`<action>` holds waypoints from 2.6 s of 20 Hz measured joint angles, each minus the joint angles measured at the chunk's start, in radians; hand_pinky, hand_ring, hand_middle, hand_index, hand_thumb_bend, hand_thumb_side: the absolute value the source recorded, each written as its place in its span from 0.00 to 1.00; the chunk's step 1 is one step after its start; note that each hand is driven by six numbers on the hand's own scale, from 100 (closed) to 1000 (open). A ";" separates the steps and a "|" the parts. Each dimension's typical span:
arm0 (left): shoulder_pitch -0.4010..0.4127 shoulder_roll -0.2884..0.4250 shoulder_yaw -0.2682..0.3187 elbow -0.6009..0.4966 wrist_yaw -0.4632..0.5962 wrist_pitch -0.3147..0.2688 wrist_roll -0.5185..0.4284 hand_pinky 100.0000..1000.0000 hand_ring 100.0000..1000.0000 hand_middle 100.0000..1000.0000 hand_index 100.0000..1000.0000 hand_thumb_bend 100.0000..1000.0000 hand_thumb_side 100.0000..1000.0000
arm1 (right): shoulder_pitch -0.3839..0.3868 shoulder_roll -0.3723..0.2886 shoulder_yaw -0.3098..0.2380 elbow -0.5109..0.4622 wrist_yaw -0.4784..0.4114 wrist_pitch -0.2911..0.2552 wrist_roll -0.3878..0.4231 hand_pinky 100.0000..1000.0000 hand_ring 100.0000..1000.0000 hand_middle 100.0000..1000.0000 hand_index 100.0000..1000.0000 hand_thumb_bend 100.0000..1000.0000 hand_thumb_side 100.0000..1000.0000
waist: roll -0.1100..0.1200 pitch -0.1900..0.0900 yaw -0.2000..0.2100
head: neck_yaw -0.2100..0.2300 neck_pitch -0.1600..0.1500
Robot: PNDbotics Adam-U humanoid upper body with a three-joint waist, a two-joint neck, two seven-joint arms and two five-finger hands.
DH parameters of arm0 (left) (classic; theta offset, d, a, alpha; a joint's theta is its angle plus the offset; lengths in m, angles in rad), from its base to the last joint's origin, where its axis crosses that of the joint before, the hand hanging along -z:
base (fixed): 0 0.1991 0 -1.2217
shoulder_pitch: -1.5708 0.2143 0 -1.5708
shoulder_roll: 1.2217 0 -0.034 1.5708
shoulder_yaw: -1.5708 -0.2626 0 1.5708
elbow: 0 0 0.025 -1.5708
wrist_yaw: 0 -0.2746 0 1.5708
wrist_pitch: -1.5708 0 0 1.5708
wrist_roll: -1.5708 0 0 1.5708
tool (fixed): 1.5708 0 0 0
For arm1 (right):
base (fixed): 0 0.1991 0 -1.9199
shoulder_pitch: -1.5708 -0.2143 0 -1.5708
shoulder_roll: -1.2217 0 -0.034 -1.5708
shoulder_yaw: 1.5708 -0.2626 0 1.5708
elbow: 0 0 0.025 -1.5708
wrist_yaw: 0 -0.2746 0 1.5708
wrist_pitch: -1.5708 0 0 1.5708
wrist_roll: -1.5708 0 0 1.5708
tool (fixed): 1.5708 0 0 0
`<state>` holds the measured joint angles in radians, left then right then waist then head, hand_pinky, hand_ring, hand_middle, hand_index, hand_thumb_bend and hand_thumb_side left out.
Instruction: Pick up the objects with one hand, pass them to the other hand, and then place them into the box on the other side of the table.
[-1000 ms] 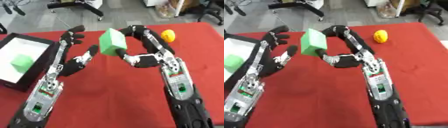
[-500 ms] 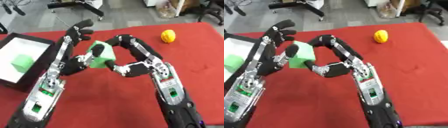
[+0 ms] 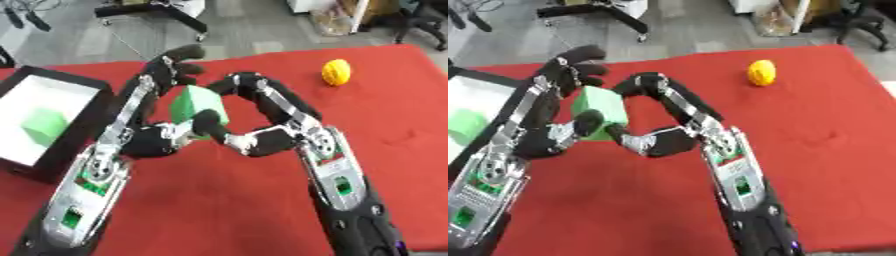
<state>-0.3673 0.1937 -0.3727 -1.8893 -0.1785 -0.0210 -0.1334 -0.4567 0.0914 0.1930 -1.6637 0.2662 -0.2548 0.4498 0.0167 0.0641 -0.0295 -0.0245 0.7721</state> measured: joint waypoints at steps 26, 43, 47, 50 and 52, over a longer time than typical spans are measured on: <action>0.016 -0.004 -0.013 0.025 -0.325 0.069 0.060 0.75 0.72 0.70 0.81 0.08 0.30 | 0.000 0.000 -0.013 0.003 -0.003 0.002 0.004 0.81 0.79 0.53 0.41 0.04 0.18 | 0.000 0.000 -0.001 | -0.006 0.000; 0.044 -0.010 0.017 0.057 -0.153 0.056 0.056 0.65 0.59 0.58 0.72 0.00 0.18 | 0.008 -0.002 -0.014 0.003 -0.009 0.003 0.002 0.81 0.79 0.53 0.41 0.03 0.18 | 0.000 0.000 -0.002 | -0.014 0.000; 0.052 -0.010 0.028 0.058 -0.129 0.051 0.065 0.56 0.49 0.49 0.63 0.00 0.31 | 0.008 -0.002 -0.016 0.003 -0.016 0.003 0.001 0.81 0.79 0.53 0.41 0.03 0.17 | 0.000 0.000 -0.002 | -0.016 0.000; 0.057 -0.010 0.038 0.062 -0.117 0.044 0.078 0.51 0.44 0.44 0.57 0.00 0.32 | 0.008 -0.002 -0.017 0.002 -0.017 0.004 -0.001 0.81 0.79 0.53 0.41 0.03 0.17 | 0.000 0.000 -0.002 | -0.020 0.000; 0.059 -0.010 0.043 0.063 -0.112 0.038 0.085 0.49 0.43 0.42 0.55 0.00 0.33 | 0.008 -0.002 -0.015 0.002 -0.018 0.004 -0.002 0.81 0.79 0.54 0.41 0.03 0.17 | 0.000 0.000 -0.002 | -0.022 0.000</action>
<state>-0.3081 0.1834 -0.3295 -1.8267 -0.2906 0.0168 -0.0484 -0.4484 0.0890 0.1777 -1.6616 0.2479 -0.2509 0.4482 0.0168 0.0642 -0.0313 -0.0466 0.7721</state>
